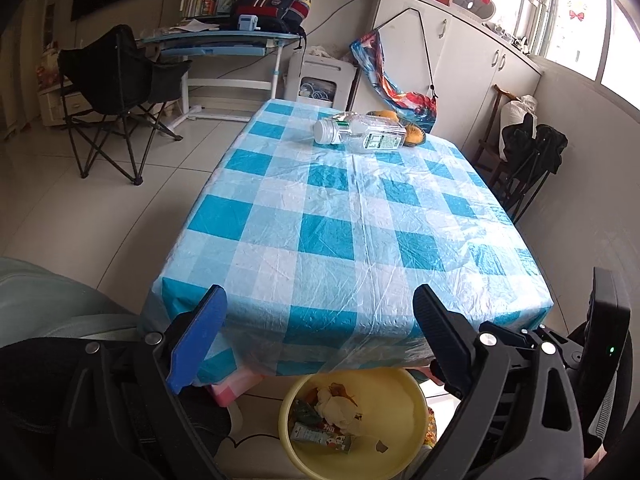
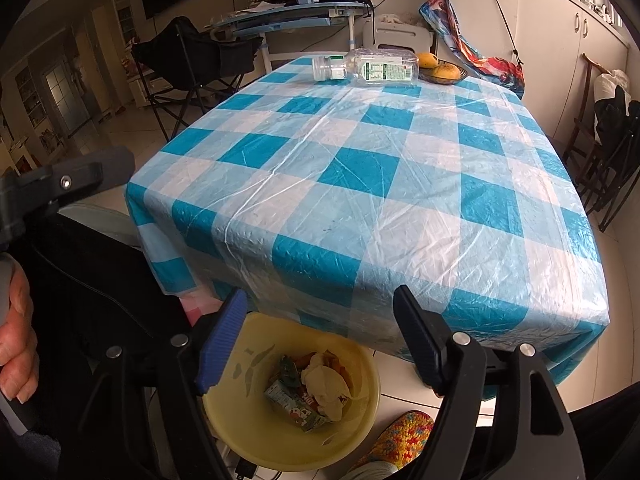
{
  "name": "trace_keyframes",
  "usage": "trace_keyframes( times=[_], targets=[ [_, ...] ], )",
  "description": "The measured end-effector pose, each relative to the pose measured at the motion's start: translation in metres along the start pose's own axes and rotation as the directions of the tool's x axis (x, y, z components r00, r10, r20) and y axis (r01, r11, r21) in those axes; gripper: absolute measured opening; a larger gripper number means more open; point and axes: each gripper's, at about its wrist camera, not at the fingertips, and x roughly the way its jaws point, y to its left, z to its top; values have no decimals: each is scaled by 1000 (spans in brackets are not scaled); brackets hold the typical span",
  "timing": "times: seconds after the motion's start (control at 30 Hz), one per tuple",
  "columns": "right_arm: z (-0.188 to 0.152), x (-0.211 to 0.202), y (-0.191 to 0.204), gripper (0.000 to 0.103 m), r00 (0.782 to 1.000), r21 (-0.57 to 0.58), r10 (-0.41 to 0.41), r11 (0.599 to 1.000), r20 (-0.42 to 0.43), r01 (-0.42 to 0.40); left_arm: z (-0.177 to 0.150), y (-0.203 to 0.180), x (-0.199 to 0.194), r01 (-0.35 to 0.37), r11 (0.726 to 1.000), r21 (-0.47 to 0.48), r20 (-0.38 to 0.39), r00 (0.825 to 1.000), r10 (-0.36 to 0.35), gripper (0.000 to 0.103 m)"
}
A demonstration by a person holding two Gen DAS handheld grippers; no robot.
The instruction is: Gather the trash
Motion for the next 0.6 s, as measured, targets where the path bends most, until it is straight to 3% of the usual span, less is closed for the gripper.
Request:
trace_keyframes(
  times=[0.23,0.33,0.47,0.6],
  targets=[
    [11,2,-7,75,1000,62,20,998,24,-22,44,13,15,-32,999,-40,30,999,34,92],
    [18,3,-15,76,999,98,19,995,36,-22,39,22,25,-36,997,-74,16,999,38,93],
    [35,7,-18,76,999,85,-2,996,44,-2,30,31,43,-41,991,-125,-60,998,33,93],
    [60,20,-29,77,999,141,44,989,28,-47,31,31,45,-35,993,-114,-42,999,30,93]
  ],
)
